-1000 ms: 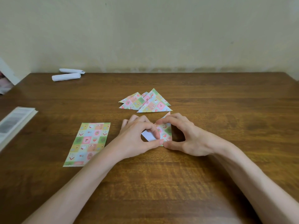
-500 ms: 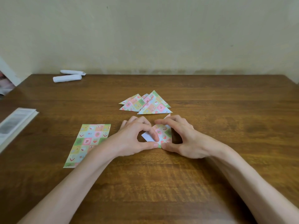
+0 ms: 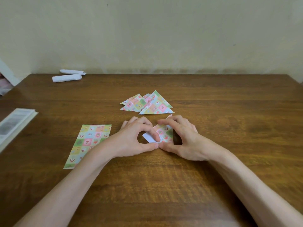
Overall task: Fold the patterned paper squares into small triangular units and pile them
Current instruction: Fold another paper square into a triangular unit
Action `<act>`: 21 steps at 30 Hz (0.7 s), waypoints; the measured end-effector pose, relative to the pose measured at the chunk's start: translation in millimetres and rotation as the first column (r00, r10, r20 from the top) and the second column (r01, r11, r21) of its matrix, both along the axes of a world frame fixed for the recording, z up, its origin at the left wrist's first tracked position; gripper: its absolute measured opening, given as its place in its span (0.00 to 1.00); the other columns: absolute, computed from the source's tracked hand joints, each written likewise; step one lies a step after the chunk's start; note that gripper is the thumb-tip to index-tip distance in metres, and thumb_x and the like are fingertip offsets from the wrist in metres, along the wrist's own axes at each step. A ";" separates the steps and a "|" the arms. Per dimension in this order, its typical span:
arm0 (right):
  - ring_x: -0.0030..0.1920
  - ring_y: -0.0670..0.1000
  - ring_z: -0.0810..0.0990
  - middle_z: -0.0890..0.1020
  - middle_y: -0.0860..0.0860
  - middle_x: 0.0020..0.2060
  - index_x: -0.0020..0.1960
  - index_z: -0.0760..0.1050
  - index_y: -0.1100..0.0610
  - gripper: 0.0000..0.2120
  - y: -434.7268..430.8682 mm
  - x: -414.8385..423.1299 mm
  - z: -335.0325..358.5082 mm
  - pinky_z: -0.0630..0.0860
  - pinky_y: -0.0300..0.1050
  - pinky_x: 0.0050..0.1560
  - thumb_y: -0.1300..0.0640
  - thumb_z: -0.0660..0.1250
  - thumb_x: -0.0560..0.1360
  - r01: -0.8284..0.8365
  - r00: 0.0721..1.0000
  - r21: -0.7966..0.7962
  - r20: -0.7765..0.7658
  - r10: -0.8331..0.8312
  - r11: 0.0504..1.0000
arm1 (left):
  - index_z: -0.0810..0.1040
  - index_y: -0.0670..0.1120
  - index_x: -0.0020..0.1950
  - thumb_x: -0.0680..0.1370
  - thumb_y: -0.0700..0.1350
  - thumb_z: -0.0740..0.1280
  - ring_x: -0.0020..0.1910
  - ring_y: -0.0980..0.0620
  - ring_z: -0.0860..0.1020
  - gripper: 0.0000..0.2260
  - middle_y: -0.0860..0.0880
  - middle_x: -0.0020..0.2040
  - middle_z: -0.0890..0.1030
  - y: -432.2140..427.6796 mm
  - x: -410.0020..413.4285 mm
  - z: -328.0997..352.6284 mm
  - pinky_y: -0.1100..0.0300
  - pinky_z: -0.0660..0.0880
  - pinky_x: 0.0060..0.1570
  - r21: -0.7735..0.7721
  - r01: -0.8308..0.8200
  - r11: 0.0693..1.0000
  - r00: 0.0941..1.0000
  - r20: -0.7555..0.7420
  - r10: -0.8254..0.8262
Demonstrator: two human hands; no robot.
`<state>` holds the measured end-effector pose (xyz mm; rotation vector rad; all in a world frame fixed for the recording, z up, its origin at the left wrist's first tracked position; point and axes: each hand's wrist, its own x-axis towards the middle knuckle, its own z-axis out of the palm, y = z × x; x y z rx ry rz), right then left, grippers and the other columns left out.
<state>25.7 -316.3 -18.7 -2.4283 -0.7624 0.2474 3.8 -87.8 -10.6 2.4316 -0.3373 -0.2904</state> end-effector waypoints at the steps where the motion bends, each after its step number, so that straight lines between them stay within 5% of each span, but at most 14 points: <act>1: 0.73 0.44 0.60 0.66 0.42 0.66 0.77 0.65 0.41 0.32 0.4 -1.1 -0.6 0.51 0.41 0.72 0.41 0.72 0.77 -0.001 1.000 -0.005 0.012 0.001 1.000 | 0.82 0.69 0.48 0.74 0.60 0.76 0.67 0.59 0.67 0.05 0.64 0.58 0.73 0.9 0.2 -0.1 0.48 0.63 0.71 -0.008 0.005 1.000 1.000 0.005 -0.005; 12: 0.72 0.44 0.61 0.66 0.40 0.64 0.77 0.64 0.41 0.35 5.7 -3.4 0.8 0.52 0.44 0.75 0.40 0.74 0.73 0.067 0.998 0.010 -0.010 -0.067 0.998 | 0.83 0.69 0.48 0.73 0.59 0.77 0.67 0.60 0.67 0.07 0.65 0.58 0.74 3.4 0.1 -0.2 0.49 0.62 0.72 -0.019 0.013 1.000 1.000 0.013 -0.012; 21: 0.73 0.44 0.61 0.65 0.40 0.64 0.77 0.63 0.39 0.39 6.4 -3.5 -3.5 0.53 0.45 0.76 0.31 0.64 0.67 0.067 0.998 0.002 0.001 -0.067 0.998 | 0.84 0.66 0.47 0.75 0.57 0.76 0.66 0.63 0.66 0.04 0.64 0.57 0.74 1.3 -0.3 -1.0 0.52 0.62 0.71 -0.034 -0.003 0.999 0.999 0.038 0.004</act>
